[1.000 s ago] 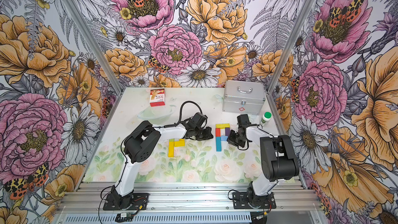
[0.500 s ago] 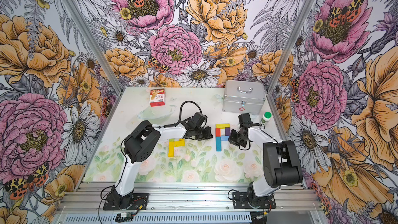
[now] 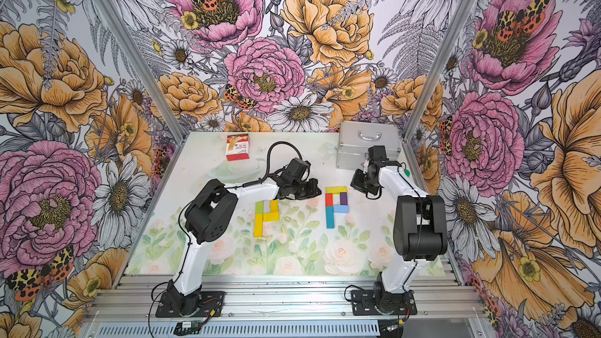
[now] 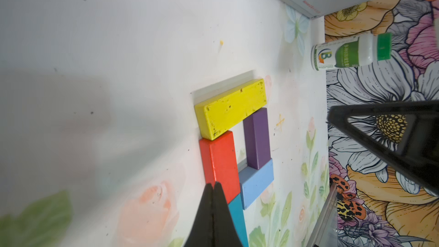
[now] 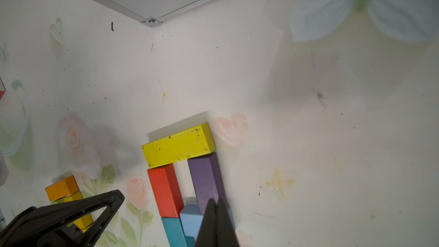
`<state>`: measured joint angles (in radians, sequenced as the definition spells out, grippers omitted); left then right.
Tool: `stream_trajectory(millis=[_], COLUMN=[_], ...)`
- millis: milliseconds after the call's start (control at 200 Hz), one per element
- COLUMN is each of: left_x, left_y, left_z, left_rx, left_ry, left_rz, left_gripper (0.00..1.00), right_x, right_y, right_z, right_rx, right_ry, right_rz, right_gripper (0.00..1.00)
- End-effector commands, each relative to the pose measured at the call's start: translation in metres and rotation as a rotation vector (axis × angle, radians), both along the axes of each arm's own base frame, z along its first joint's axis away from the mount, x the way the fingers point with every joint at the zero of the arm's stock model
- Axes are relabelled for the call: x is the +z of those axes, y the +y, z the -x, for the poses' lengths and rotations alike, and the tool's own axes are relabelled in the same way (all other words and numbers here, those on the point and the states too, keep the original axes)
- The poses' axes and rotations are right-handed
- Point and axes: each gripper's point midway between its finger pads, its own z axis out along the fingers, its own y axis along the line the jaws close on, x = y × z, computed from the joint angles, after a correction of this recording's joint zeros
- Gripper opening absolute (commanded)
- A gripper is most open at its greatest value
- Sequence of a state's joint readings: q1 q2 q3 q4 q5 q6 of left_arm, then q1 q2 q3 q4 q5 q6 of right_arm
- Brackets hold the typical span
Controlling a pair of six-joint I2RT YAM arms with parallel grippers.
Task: Assemble the letter p with building blocks
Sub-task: Adjust the building block at the center of the board.
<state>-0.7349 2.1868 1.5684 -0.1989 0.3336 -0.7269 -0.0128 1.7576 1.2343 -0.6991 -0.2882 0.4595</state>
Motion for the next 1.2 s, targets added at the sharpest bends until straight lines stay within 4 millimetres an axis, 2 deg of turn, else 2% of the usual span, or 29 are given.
stream_trajectory(millis=[0, 435, 770, 1196], left_x=[-0.011, -0.026, -0.034, -0.047], left_y=[0.004, 0.004, -0.001, -0.005], left_z=[-0.015, -0.031, -0.03, -0.026], left_rx=[0.021, 0.059, 0.045, 0.027], left_ry=[-0.002, 0.042, 0.069, 0.104], left_rz=[-0.024, -0.029, -0.023, -0.023], left_gripper=[0.0, 0.0, 0.0, 0.0], right_x=[-0.005, -0.044, -0.054, -0.066], right_y=[-0.001, 0.004, 0.009, 0.023], right_z=[-0.013, -0.027, -0.032, -0.023], right_rx=[0.02, 0.028, 0.039, 0.066], right_ry=[0.004, 0.092, 0.109, 0.144], right_rz=[0.013, -0.021, -0.039, -0.058], right_gripper=[0.0, 0.0, 0.0, 0.0])
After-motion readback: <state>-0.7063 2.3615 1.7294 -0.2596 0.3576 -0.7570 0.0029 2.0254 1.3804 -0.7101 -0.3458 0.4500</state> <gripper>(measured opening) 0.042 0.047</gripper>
